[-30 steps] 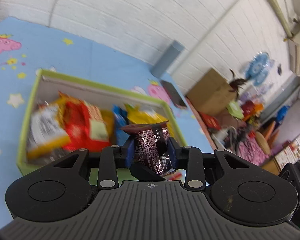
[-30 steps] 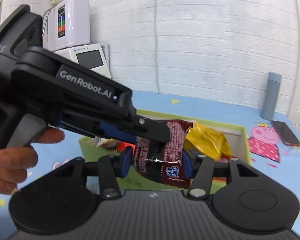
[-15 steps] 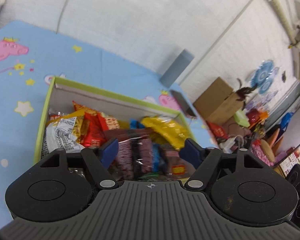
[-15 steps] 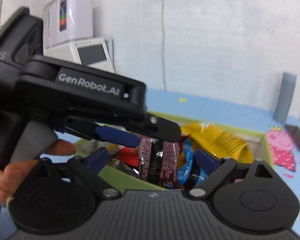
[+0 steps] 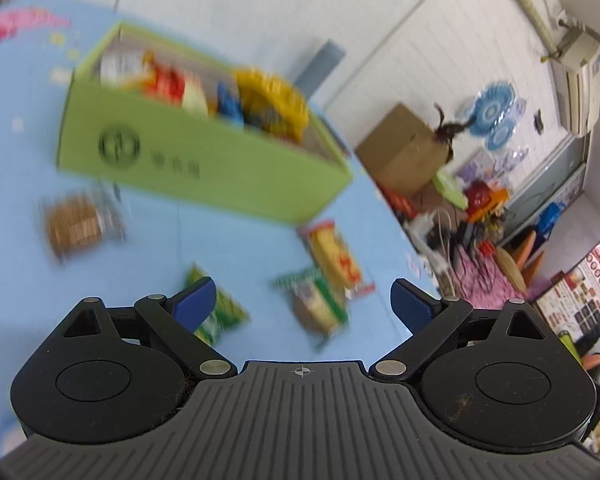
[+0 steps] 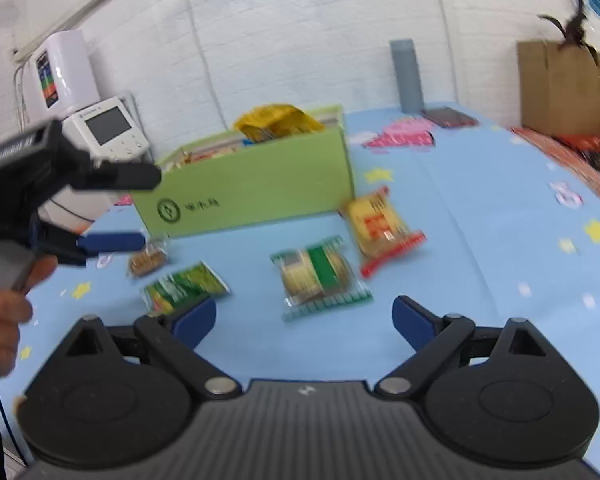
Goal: Organize snacks
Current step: 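Move the left gripper to the clear-wrapped cake with green edging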
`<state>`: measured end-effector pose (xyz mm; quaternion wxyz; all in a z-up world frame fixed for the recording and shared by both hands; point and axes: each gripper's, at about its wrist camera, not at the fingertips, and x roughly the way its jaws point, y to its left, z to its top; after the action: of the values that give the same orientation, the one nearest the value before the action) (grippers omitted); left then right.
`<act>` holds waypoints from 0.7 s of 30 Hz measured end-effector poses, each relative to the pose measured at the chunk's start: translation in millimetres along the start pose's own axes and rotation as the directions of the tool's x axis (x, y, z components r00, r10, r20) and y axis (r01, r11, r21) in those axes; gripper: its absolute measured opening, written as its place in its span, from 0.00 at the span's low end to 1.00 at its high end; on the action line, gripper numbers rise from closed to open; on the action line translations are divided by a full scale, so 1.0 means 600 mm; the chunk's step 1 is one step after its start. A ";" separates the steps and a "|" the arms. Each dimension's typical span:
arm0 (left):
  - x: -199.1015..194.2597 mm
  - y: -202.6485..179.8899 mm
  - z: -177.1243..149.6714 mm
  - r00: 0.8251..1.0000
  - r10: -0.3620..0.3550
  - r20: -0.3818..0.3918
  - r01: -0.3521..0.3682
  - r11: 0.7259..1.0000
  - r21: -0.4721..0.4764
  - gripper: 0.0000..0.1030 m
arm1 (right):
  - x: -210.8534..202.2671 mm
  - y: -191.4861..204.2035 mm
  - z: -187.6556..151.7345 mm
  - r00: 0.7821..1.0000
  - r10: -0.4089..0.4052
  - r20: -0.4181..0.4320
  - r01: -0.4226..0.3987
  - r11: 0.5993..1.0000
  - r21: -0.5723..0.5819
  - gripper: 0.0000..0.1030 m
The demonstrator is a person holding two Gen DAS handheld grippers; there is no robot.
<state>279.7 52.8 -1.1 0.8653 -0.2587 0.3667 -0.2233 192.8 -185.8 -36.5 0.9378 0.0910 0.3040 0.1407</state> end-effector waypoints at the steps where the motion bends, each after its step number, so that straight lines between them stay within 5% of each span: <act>1: 0.007 0.001 -0.011 1.000 -0.002 -0.020 0.002 1.000 -0.016 0.81 | -0.005 -0.007 -0.011 1.000 -0.009 -0.007 0.009 1.000 0.009 0.91; 12: 0.131 -0.033 0.053 0.986 -0.010 -0.165 0.010 1.000 0.000 0.72 | 0.080 0.011 0.039 0.998 0.026 -0.055 -0.037 0.977 -0.209 0.91; 21: 0.202 -0.030 0.061 0.967 0.050 -0.251 -0.036 0.998 0.060 0.38 | 0.135 0.036 0.042 0.991 0.044 -0.127 -0.080 0.950 -0.302 0.78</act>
<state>380.2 -20.6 -31.2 0.8231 -0.1965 0.4730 -0.2453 266.2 -141.9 -54.8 0.9160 -0.0547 0.3306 0.2207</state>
